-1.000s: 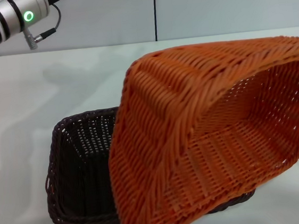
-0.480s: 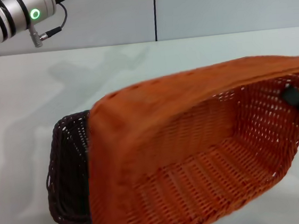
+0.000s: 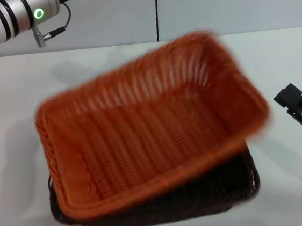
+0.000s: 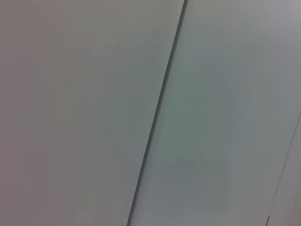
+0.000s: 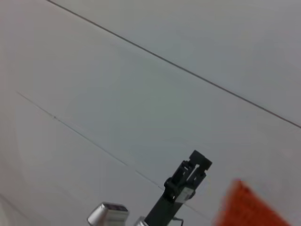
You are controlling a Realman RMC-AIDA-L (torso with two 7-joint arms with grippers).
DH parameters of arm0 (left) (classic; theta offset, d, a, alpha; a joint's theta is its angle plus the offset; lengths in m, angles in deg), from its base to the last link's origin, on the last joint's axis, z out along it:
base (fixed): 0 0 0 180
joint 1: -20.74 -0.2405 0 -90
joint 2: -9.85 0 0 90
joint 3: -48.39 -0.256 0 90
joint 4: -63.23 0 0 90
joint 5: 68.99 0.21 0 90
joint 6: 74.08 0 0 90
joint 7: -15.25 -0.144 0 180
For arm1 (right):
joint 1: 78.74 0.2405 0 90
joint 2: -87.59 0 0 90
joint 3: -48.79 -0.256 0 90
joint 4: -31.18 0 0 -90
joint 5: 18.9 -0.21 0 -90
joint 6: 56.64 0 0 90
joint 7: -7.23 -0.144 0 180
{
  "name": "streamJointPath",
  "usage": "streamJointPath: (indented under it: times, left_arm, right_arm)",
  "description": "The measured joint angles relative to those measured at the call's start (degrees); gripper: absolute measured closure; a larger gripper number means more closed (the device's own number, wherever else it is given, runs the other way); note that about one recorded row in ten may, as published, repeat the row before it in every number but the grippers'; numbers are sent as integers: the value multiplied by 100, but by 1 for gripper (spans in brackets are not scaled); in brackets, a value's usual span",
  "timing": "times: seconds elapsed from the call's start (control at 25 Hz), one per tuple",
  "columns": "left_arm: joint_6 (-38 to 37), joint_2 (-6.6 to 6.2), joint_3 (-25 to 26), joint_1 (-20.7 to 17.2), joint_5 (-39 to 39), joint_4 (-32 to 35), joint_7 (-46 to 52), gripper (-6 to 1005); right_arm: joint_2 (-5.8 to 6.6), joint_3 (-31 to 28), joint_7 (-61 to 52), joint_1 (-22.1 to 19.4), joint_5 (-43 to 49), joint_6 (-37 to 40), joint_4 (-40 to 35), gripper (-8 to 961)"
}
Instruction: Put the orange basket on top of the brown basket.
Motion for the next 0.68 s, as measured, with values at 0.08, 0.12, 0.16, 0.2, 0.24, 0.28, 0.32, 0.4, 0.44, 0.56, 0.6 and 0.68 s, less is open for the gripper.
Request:
streamJointPath:
  times: [0.08, 0.12, 0.16, 0.2, 0.24, 0.28, 0.32, 0.4, 0.44, 0.56, 0.6, 0.68]
  left_arm:
    - [-9, 7, 1, 3, -11, 2, 0, 289]
    - [-22, 13, 1, 7, -23, 3, 0, 289]
    - [-27, 17, 2, 8, -27, 3, 0, 289]
    - [-36, 29, 6, 8, -31, 3, 0, 289]
    - [-45, 39, 16, 8, -34, -6, 0, 289]
    - [-60, 63, 34, -2, -37, -31, 0, 289]
    - [-66, 75, 42, -11, -37, -42, 0, 289]
    - [-86, 109, 59, -37, -37, -85, 0, 289]
    - [-105, 132, 66, -60, -40, -124, 0, 289]
    - [-133, 253, 158, -188, -48, -321, -4, 289]
    - [-133, 253, 158, -188, -48, -321, -4, 289]
    - [-138, 287, 203, -229, -48, -376, -15, 289]
  right_arm:
    - [4, 6, -180, 22, 104, 37, -224, 449]
    - [5, 8, -226, 40, 148, 58, -288, 429]
    - [5, 8, -226, 40, 148, 58, -288, 409]
    - [9, 10, -270, 67, 205, 81, -364, 389]
    - [10, 24, -323, 96, 264, 112, -465, 369]
    - [16, 91, -431, 178, 359, 212, -724, 369]
    - [16, 91, -431, 178, 359, 212, -724, 369]
    - [26, 183, -488, 267, 397, 395, -977, 369]
    - [32, 186, -492, 298, 398, 500, -1098, 369]
    - [67, 100, -490, 352, 248, 738, -1422, 369]
    - [97, 75, -479, 363, 136, 791, -1535, 369]
    - [174, 67, -340, 370, -363, 765, -1866, 369]
